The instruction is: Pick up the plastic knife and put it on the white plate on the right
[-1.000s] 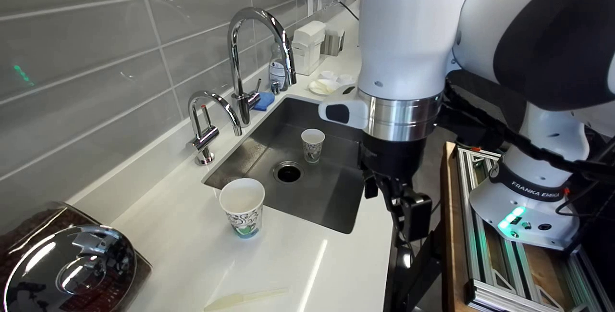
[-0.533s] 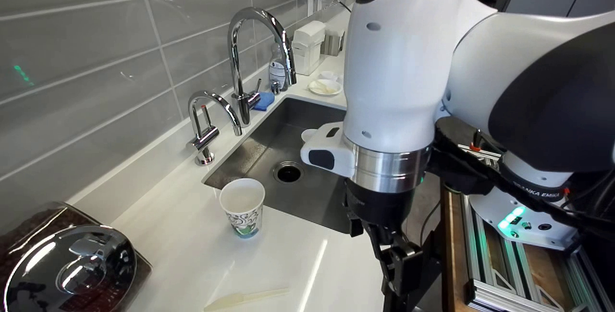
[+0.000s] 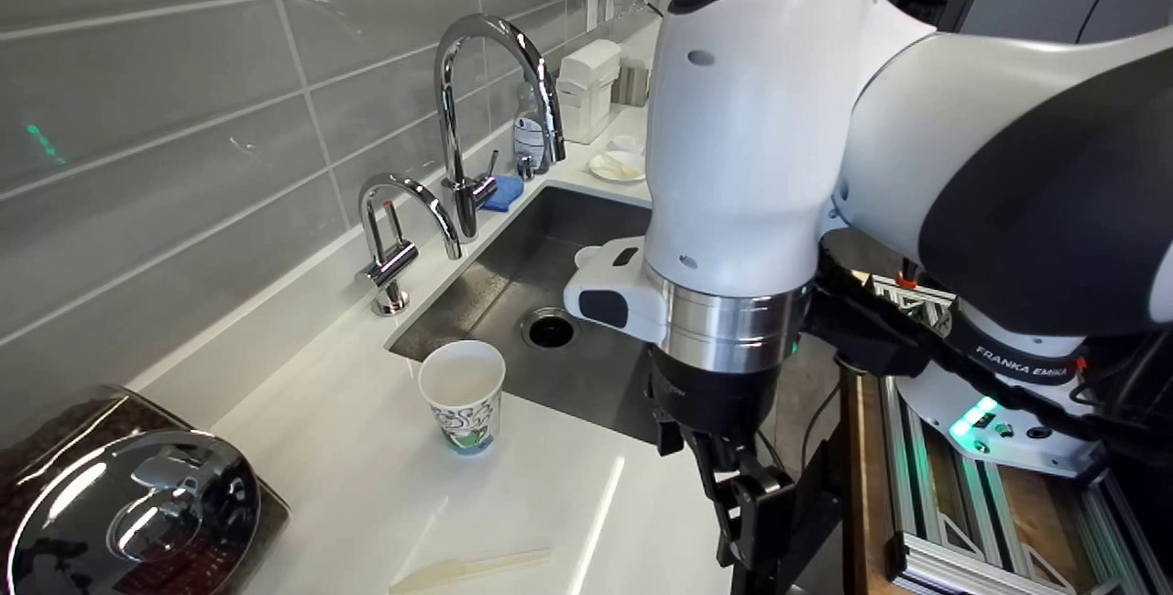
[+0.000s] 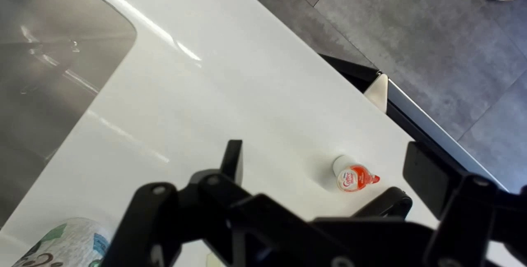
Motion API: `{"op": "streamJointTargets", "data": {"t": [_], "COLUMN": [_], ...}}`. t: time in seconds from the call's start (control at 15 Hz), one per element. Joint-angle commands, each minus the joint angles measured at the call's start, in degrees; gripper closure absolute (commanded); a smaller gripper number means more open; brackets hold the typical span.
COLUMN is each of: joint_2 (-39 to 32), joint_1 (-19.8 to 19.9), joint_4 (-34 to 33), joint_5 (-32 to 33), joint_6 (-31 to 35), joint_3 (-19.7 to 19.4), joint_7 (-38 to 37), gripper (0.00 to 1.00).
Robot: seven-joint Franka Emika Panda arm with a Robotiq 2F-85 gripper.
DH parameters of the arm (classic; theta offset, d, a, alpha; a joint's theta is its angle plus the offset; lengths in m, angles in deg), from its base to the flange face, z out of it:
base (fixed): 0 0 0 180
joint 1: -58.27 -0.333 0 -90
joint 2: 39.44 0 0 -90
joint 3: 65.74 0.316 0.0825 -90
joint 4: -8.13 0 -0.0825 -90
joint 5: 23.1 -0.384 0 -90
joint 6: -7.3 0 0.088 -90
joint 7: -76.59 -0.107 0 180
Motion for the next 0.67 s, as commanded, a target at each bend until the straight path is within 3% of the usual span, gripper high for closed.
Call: {"op": "streamJointTargets", "data": {"t": [0.0,0.4,0.6], "joint_2": [-4.5,-11.1,-9.7], "joint_1": [0.6,0.4,0.8], "joint_4": [-1.0,-2.5,-1.6], "joint_5": [4.3,16.1,13.7], "joint_6": [7.4,16.6,15.3], "joint_3": [1.0,0.1,0.5], "joint_7": [-2.7,-8.9,-6.5], "gripper": [0.00,0.00,0.00]}}
